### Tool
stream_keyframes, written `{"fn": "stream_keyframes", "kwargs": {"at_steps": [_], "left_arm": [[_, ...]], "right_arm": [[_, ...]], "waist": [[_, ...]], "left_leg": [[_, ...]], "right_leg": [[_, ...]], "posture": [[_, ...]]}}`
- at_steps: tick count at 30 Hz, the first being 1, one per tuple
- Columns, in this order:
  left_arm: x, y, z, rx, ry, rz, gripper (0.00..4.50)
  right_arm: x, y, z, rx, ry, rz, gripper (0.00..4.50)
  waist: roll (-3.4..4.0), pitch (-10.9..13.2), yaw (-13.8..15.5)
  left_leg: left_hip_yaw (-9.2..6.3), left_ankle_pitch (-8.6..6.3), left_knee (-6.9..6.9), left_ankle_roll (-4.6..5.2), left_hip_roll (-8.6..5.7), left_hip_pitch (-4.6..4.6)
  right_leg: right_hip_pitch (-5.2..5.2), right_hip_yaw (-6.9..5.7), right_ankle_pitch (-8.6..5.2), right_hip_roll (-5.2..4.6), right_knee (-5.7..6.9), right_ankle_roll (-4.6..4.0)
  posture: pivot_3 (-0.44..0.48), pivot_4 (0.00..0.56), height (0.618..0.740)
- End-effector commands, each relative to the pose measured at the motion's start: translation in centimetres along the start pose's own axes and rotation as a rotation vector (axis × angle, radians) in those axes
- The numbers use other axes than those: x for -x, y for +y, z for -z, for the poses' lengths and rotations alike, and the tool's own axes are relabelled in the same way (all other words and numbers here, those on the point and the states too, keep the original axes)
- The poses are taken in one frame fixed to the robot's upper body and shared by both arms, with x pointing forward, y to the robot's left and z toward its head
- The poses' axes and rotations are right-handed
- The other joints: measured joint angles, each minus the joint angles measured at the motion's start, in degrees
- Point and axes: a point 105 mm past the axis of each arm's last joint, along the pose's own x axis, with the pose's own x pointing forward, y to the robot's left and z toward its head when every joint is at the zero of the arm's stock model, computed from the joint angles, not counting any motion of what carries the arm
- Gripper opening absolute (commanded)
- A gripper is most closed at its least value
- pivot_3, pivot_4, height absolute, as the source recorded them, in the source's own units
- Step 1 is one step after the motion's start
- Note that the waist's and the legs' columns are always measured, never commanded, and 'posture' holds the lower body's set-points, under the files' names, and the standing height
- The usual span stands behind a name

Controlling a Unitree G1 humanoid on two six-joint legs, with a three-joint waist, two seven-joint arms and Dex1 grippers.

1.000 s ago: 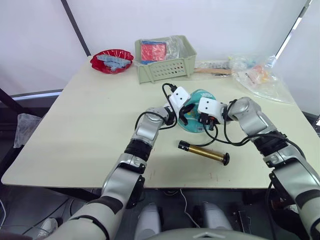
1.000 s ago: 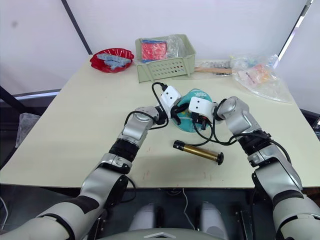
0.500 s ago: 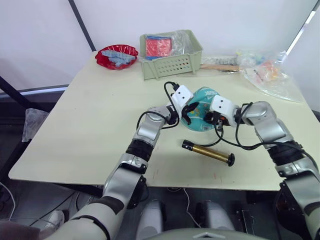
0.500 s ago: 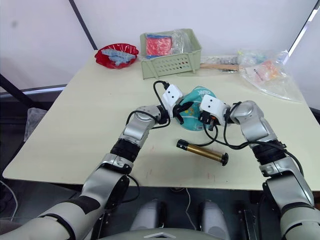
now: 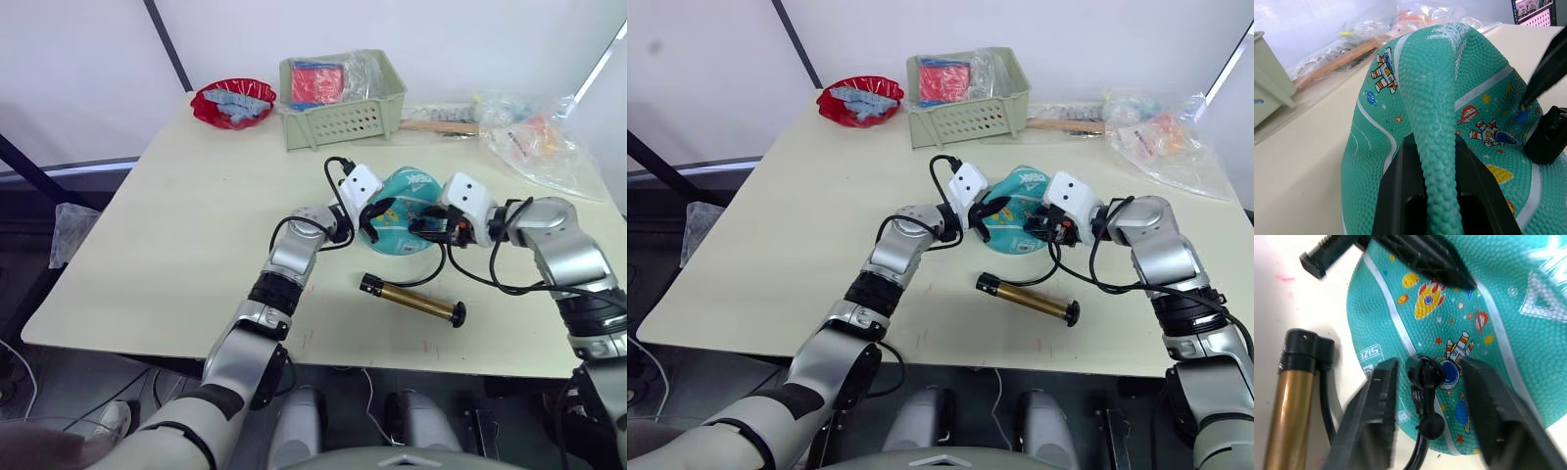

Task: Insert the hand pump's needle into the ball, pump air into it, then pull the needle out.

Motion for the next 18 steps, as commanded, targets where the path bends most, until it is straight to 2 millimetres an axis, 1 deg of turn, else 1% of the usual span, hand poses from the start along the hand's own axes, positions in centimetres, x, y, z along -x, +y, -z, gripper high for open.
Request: {"fn": "stream_keyframes", "kwargs": {"at_steps": [1, 2, 3, 6, 9, 13, 16, 18], "left_arm": [[0.0, -1.0, 2.9, 0.039, 0.093, 0.023, 0.06], [0.0, -1.0, 2.9, 0.039, 0.092, 0.023, 0.06], [0.0, -1.1, 2.9, 0.038, 0.092, 0.024, 0.06], [0.0, -1.1, 2.9, 0.038, 0.091, 0.026, 0.06], [0.0, -1.1, 2.8, 0.037, 0.089, 0.028, 0.06], [0.0, -1.2, 2.6, 0.039, 0.083, 0.028, 0.06], [0.0, -1.1, 2.5, 0.039, 0.08, 0.028, 0.06], [0.0, -1.1, 2.4, 0.04, 0.076, 0.03, 0.06]], "right_arm": [[1.9, -0.6, -1.6, 0.012, -0.075, 0.038, 3.67], [2.2, -0.5, -1.7, 0.006, -0.088, 0.038, 4.13], [2.5, -0.5, -1.9, -0.008, -0.108, 0.041, 4.42], [3.6, -0.3, -2.2, -0.051, -0.177, 0.059, 4.42], [4.8, 0.0, -1.7, -0.076, -0.221, 0.104, 4.42], [5.7, 0.5, -1.5, -0.113, -0.291, 0.149, 4.42], [6.4, 0.8, -1.0, -0.109, -0.325, 0.187, 4.42], [7.0, 1.2, 0.1, -0.12, -0.335, 0.219, 4.42]], "waist": [[0.0, 0.01, 0.05], [-0.01, 0.02, 0.07], [-0.01, 0.03, 0.03], [-0.01, 0.03, 0.04], [-0.02, 0.04, 0.14], [-0.03, 0.04, 0.03], [-0.03, 0.04, 0.06], [-0.04, 0.05, 0.09]], "left_leg": [[0.0, 0.0, 0.0, 0.0, 0.0, 0.0], [0.0, 0.0, 0.01, 0.0, 0.0, 0.0], [0.0, 0.0, 0.01, 0.0, 0.0, -0.01], [-0.01, 0.0, 0.02, 0.0, 0.0, 0.0], [-0.07, 0.0, 0.02, 0.0, 0.0, -0.01], [-0.05, 0.0, 0.02, 0.0, -0.01, 0.01], [-0.08, 0.0, 0.02, 0.0, -0.01, 0.02], [-0.08, 0.0, 0.02, 0.0, -0.01, 0.02]], "right_leg": [[0.01, 0.0, 0.0, 0.0, 0.0, 0.0], [0.02, 0.0, 0.0, 0.0, 0.0, 0.0], [0.02, 0.0, 0.0, -0.01, 0.0, 0.0], [0.02, 0.0, 0.01, 0.0, 0.0, -0.01], [0.05, -0.07, 0.01, 0.0, 0.0, -0.01], [0.06, -0.05, -0.06, -0.01, -0.02, 0.11], [0.08, -0.06, -0.07, 0.0, -0.02, 0.13], [0.09, -0.05, -0.08, 0.0, -0.02, 0.13]], "posture": [[0.0, 0.15, 0.735], [0.0, 0.15, 0.735], [0.0, 0.15, 0.735], [0.0, 0.15, 0.735], [0.0, 0.15, 0.735], [0.0, 0.15, 0.735], [0.0, 0.15, 0.735], [0.0, 0.15, 0.735]]}}
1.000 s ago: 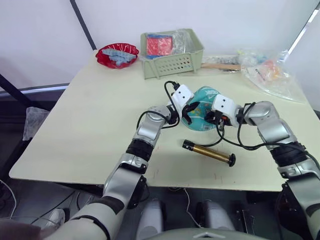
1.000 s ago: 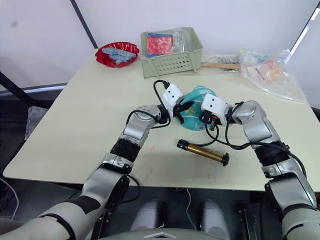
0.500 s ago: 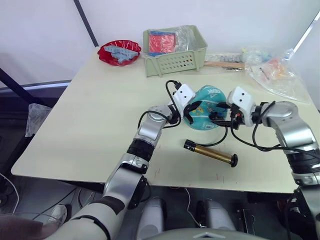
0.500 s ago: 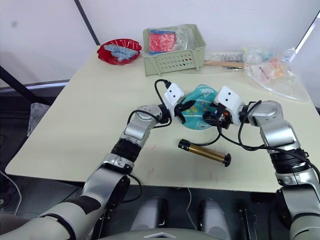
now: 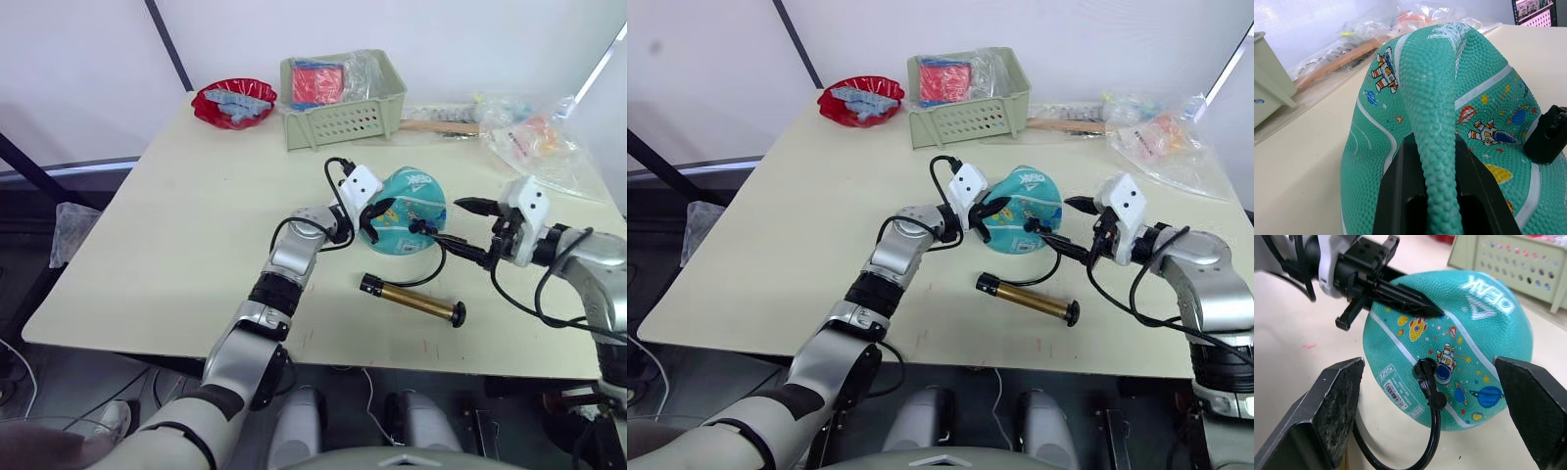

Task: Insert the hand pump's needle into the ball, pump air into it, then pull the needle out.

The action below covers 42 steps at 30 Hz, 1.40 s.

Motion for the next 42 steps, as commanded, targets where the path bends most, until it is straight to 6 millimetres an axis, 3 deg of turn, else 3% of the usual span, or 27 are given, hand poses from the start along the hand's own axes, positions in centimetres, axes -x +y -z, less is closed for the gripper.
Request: {"fn": "stream_keyframes", "kwargs": {"at_steps": [1, 10, 20, 22, 23, 25, 27, 31, 37, 42], "left_arm": [[0.0, -1.0, 2.4, 0.043, 0.081, 0.026, 0.06], [0.0, -1.1, 2.1, 0.044, 0.069, 0.039, 0.06], [0.2, -1.2, 1.0, 0.058, 0.018, 0.065, 0.06], [0.2, -1.1, 0.6, 0.058, 0.005, 0.064, 0.93], [0.2, -1.1, 0.5, 0.061, -0.003, 0.06, 1.05], [0.2, -0.9, -0.1, 0.07, -0.034, 0.048, 2.1], [0.3, -0.7, -0.8, 0.074, -0.068, 0.041, 2.72], [0.7, -0.2, -2.4, 0.073, -0.14, 0.031, 4.48], [2.5, -0.1, -5.4, 0.041, -0.244, 0.076, 4.48], [4.8, -0.6, -6.5, 0.017, -0.286, 0.153, 4.48]], "right_arm": [[1.9, -0.2, -0.4, 0.052, -0.073, 0.065, 4.42], [7.8, -1.2, 1.7, -0.067, -0.196, 0.114, 4.42], [11.6, 1.5, 2.3, -0.095, -0.244, -0.043, 4.42], [12.0, 1.8, 2.2, -0.088, -0.263, -0.065, 4.5], [12.1, 1.8, 2.3, -0.085, -0.266, -0.067, 4.5], [12.3, 1.7, 2.4, -0.082, -0.269, -0.058, 4.5], [12.5, 1.6, 2.7, -0.08, -0.269, -0.051, 4.5], [12.7, 1.8, 3.1, -0.076, -0.273, -0.041, 4.5], [13.2, 1.8, 3.5, -0.068, -0.28, -0.022, 4.5], [13.4, 1.9, 3.9, -0.066, -0.28, -0.013, 4.5]], "waist": [[0.0, 0.0, 0.07], [-0.03, 0.03, 0.08], [-0.02, 0.06, -0.02], [-0.03, 0.08, -0.03], [-0.02, 0.09, -0.02], [-0.01, 0.1, 0.03], [-0.02, 0.15, 0.02], [0.04, 0.21, -0.05], [-0.07, 0.72, -0.06], [-0.08, 0.81, -0.1]], "left_leg": [[0.0, 0.0, 0.0, 0.0, -0.01, -0.01], [-0.01, 0.01, 0.02, 0.01, -0.01, 0.04], [0.01, 0.0, 0.01, 0.01, -0.02, 0.04], [0.0, 0.0, 0.0, 0.01, -0.02, 0.04], [0.0, 0.0, 0.0, 0.0, -0.02, 0.05], [0.0, 0.0, 0.0, 0.01, -0.02, 0.05], [0.0, 0.0, 0.02, 0.01, -0.02, 0.04], [0.11, 0.0, 0.03, 0.01, -0.14, 0.06], [0.05, -0.29, 0.06, 0.28, -0.56, 0.08], [0.05, -0.37, 0.06, 0.31, -0.73, 0.22]], "right_leg": [[0.01, 0.0, 0.0, 0.0, -0.01, 0.0], [0.04, 0.02, 0.0, 0.01, -0.02, 0.04], [0.05, 0.06, 0.0, 0.01, -0.03, 0.03], [0.04, 0.06, -0.01, 0.02, -0.03, 0.03], [0.04, 0.06, -0.01, 0.02, -0.03, 0.03], [0.05, 0.06, -0.01, 0.02, -0.02, 0.03], [0.05, 0.06, 0.0, 0.02, -0.02, 0.03], [0.04, 0.25, 0.02, -0.05, -0.02, 0.05], [-0.27, 1.21, 0.12, -0.02, -0.06, 0.31], [-0.48, 1.95, 0.22, 0.13, -0.07, 0.51]], "posture": [[0.0, 0.15, 0.735], [0.0, 0.15, 0.735], [0.0, 0.15, 0.735], [0.0, 0.15, 0.735], [0.0, 0.15, 0.735], [0.0, 0.15, 0.735], [0.0, 0.15, 0.735], [0.0, 0.15, 0.735], [0.0, 0.15, 0.735], [0.0, 0.15, 0.735]]}}
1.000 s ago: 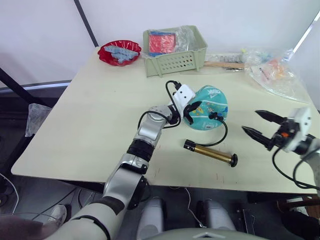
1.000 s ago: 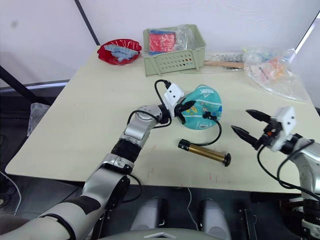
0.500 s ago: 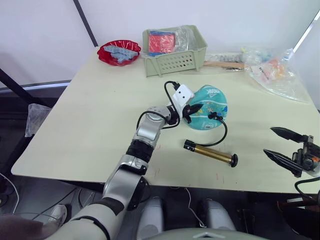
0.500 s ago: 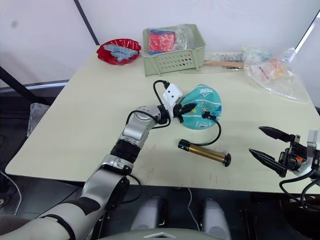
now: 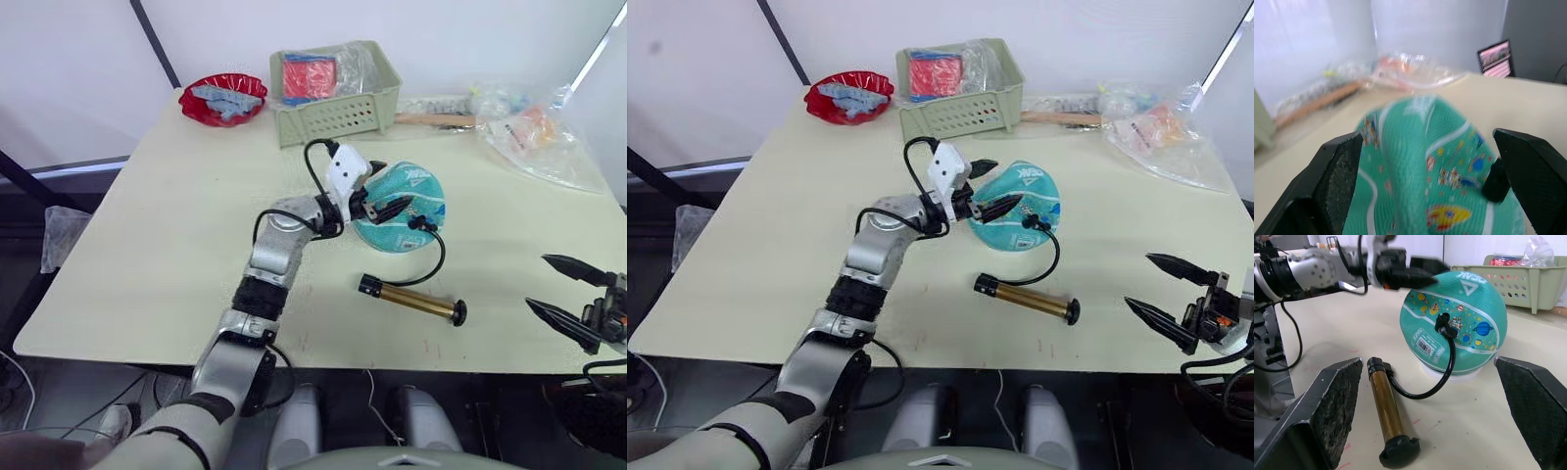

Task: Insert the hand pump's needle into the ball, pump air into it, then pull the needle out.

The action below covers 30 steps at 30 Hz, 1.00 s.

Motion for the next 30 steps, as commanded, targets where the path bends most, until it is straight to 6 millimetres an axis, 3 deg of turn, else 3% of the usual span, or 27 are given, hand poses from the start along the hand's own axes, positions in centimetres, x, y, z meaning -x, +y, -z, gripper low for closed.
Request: {"fn": "stream_keyframes", "kwargs": {"at_steps": [1, 6, 9, 12, 21, 26, 30], "left_arm": [[1.2, -0.7, -1.9, -0.019, -0.059, 0.059, 4.48], [4.1, -1.2, -1.5, -0.008, -0.036, 0.11, 4.48], [7.9, -0.9, 0.1, 0.029, 0.021, 0.083, 4.48], [10.0, -0.8, 1.0, 0.055, 0.053, 0.045, 4.48], [16.6, -1.6, 4.3, 0.117, 0.161, -0.052, 4.48], [22.0, -1.6, 5.8, 0.137, 0.256, -0.144, 4.48], [24.5, -2.1, 6.2, 0.151, 0.295, -0.179, 4.48]], "right_arm": [[0.6, -0.1, -0.7, 0.043, -0.027, 0.018, 4.5], [1.0, -0.1, -0.4, 0.047, -0.022, 0.029, 4.5], [1.4, -0.1, 0.1, 0.049, -0.01, 0.044, 4.5], [1.7, 0.0, 0.6, 0.05, 0.001, 0.05, 4.5], [2.2, 0.3, 1.4, 0.045, 0.017, 0.054, 4.5], [2.7, 0.0, 1.7, 0.053, 0.035, 0.068, 4.5], [3.1, -0.2, 2.1, 0.056, 0.048, 0.077, 4.5]], "waist": [[-0.01, 0.01, -0.02], [-0.1, 0.1, -0.17], [-0.21, 0.16, -0.61], [-0.32, 0.22, -1.3], [-0.36, 0.24, -1.47], [-0.39, 0.25, -1.65], [-0.38, 0.26, -1.3]], "left_leg": [[0.0, -0.01, 0.0, 0.01, -0.01, 0.02], [-0.12, -0.03, -0.01, 0.04, -0.34, 0.34], [-0.29, -0.16, -0.06, 0.2, -0.67, 0.82], [-0.15, -0.22, 0.02, 0.25, -0.74, 0.93], [0.38, -0.42, 0.08, 0.55, -0.74, 0.95], [0.64, -0.52, 0.1, 0.52, -0.73, 0.95], [0.39, -0.53, 0.1, 0.51, -0.68, 0.92]], "right_leg": [[-0.05, 0.13, 0.04, 0.05, 0.01, 0.05], [-0.3, 1.42, 0.33, 0.43, 0.02, 0.45], [-0.3, 2.55, 0.53, 0.69, 0.02, 0.52], [-0.4, 3.03, 0.66, 0.79, 0.02, 0.54], [-0.74, 3.93, 0.87, 0.85, 0.01, 0.73], [-0.73, 3.92, 0.87, 0.83, 0.0, 0.75], [-0.67, 3.61, 0.85, 0.84, 0.0, 0.71]], "posture": [[0.0, 0.15, 0.735], [0.0, 0.15, 0.735], [0.0, 0.15, 0.735], [0.0, 0.15, 0.735], [0.0, 0.15, 0.735], [0.0, 0.15, 0.735], [0.0, 0.15, 0.735]]}}
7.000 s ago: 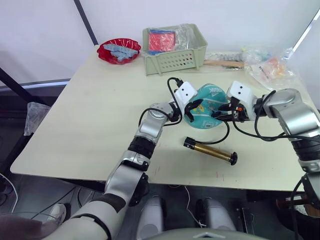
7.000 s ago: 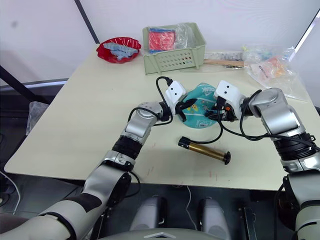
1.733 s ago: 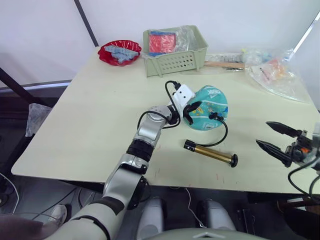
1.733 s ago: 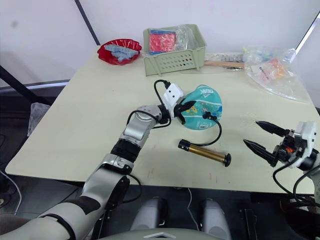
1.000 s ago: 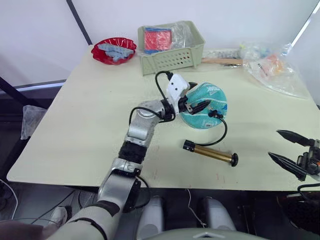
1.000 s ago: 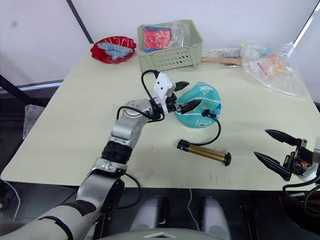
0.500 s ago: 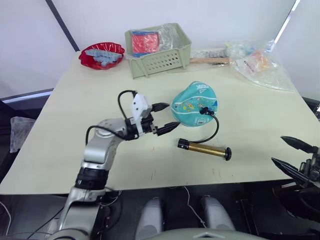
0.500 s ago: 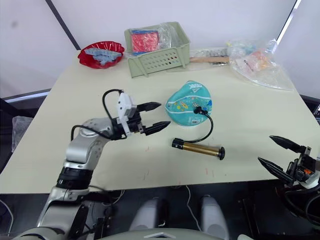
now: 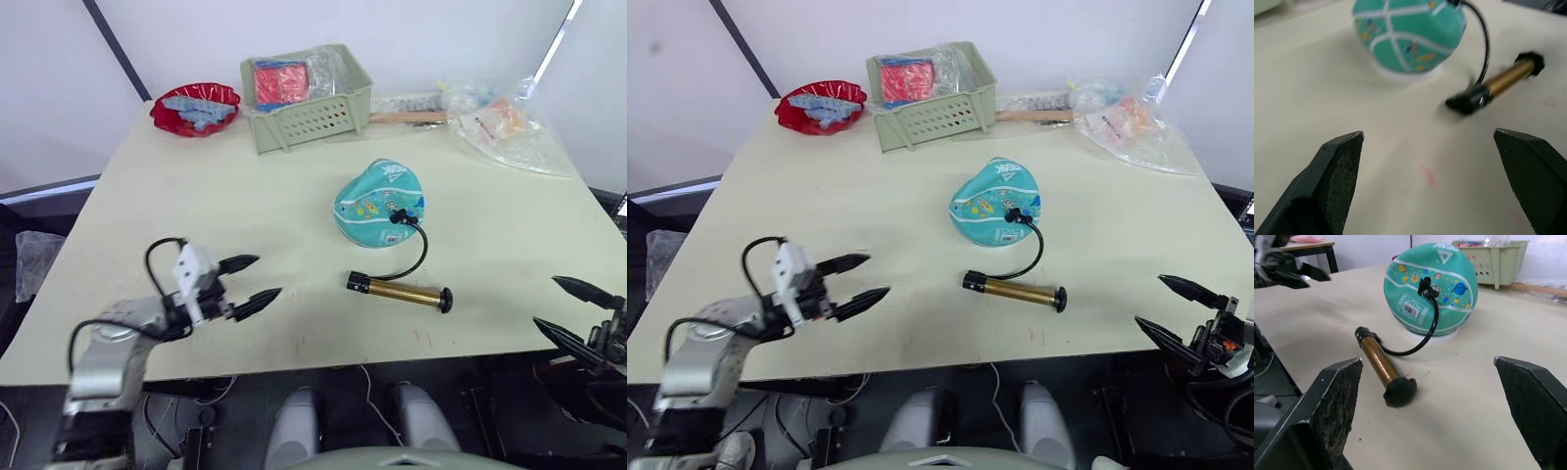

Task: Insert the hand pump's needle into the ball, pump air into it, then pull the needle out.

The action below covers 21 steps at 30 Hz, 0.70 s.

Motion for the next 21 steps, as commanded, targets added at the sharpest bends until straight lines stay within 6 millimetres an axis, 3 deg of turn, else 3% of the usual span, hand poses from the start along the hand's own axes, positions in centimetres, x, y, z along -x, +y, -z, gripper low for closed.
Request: {"fn": "stream_keyframes", "kwargs": {"at_steps": [1, 10, 14, 21], "left_arm": [[1.4, 0.2, -0.7, -0.039, -0.025, -0.015, 4.48], [1.5, -0.8, -0.2, -0.099, 0.016, 0.063, 4.48], [0.3, -1.6, -0.6, -0.157, 0.027, 0.152, 4.48], [-3.8, -3.7, -3.1, -0.259, 0.004, 0.378, 4.48]], "right_arm": [[0.6, -0.4, -0.6, 0.047, 0.003, 0.007, 4.5], [0.5, -0.6, -0.3, 0.056, 0.008, -0.005, 4.5], [0.4, -0.4, -0.6, 0.06, 0.001, -0.021, 4.5], [0.2, 0.5, -1.2, 0.058, -0.009, -0.095, 4.5]], "waist": [[0.0, 0.0, 0.36], [0.0, 0.0, 0.31], [0.0, 0.0, 0.4], [0.0, 0.0, 0.56]], "left_leg": [[-0.07, 0.0, 0.0, 0.0, -0.01, -0.02], [-0.14, 0.0, 0.02, -0.01, -0.02, -0.09], [-0.14, 0.0, 0.03, -0.01, -0.03, -0.08], [-0.22, 0.01, 0.06, -0.01, -0.04, -0.07]], "right_leg": [[0.02, -0.07, 0.0, -0.01, 0.0, 0.0], [0.03, -0.16, 0.01, -0.03, -0.02, -0.03], [0.05, -0.17, 0.02, -0.04, -0.02, -0.03], [0.14, -0.22, 0.12, -0.01, -0.01, -0.19]], "posture": [[0.0, 0.15, 0.735], [0.0, 0.15, 0.735], [0.0, 0.15, 0.735], [0.0, 0.15, 0.735]]}}
